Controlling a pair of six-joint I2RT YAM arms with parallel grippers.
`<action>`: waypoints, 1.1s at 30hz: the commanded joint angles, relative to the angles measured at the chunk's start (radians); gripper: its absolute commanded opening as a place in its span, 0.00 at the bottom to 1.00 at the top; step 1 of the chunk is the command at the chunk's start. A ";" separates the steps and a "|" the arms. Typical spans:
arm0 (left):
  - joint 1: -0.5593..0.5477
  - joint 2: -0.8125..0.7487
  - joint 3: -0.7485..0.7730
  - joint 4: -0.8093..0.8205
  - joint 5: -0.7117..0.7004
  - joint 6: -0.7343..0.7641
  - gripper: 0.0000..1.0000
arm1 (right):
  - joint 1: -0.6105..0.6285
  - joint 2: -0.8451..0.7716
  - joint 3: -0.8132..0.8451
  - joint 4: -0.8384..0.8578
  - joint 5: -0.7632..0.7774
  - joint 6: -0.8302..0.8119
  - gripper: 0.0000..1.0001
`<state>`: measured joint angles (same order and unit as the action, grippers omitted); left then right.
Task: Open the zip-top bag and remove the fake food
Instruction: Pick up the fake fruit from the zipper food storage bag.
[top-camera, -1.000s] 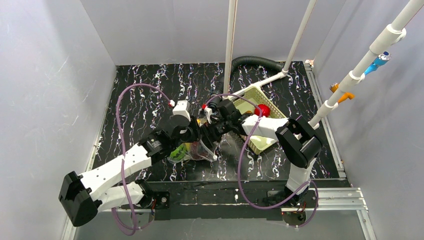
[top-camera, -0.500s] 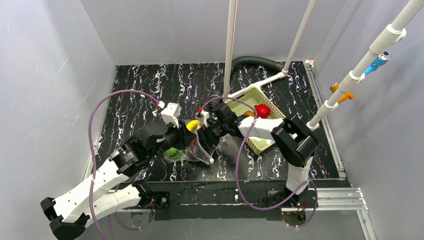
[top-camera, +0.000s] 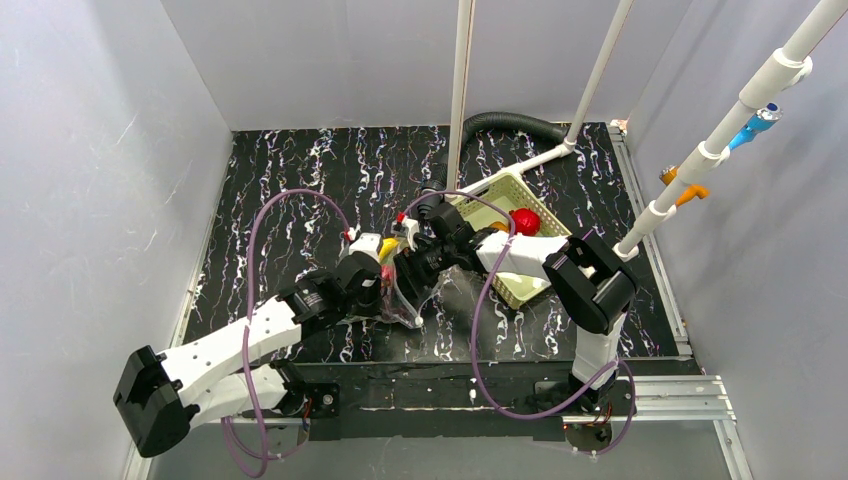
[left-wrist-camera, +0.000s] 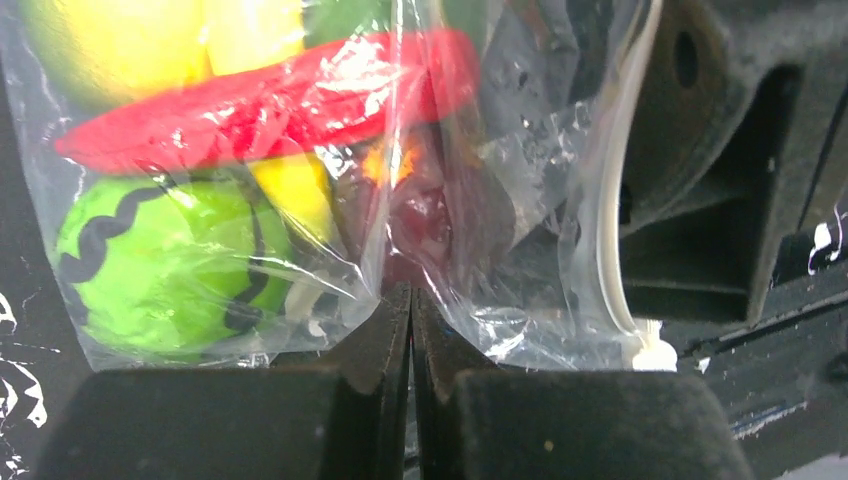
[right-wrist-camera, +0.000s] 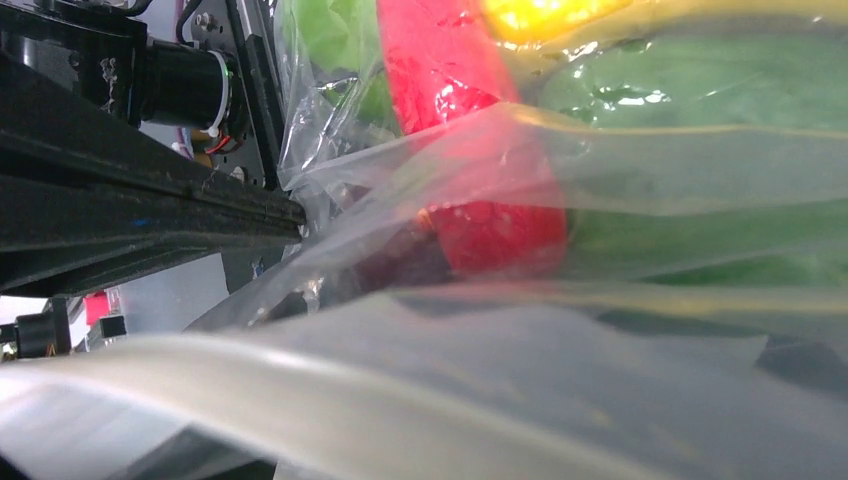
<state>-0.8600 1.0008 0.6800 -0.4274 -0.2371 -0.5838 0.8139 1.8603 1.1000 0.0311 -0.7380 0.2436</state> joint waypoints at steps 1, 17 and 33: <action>0.020 0.002 -0.026 0.035 -0.093 -0.016 0.00 | 0.002 0.000 0.046 0.020 -0.001 -0.005 0.88; 0.054 0.131 -0.114 0.139 -0.038 -0.044 0.00 | 0.051 0.094 0.130 -0.055 0.064 -0.027 0.88; 0.077 -0.023 -0.099 0.080 -0.035 -0.033 0.08 | 0.034 0.022 0.177 -0.170 0.114 -0.147 0.27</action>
<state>-0.7933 1.0733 0.5766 -0.3016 -0.2691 -0.6197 0.8692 1.9610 1.2469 -0.1116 -0.6052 0.1436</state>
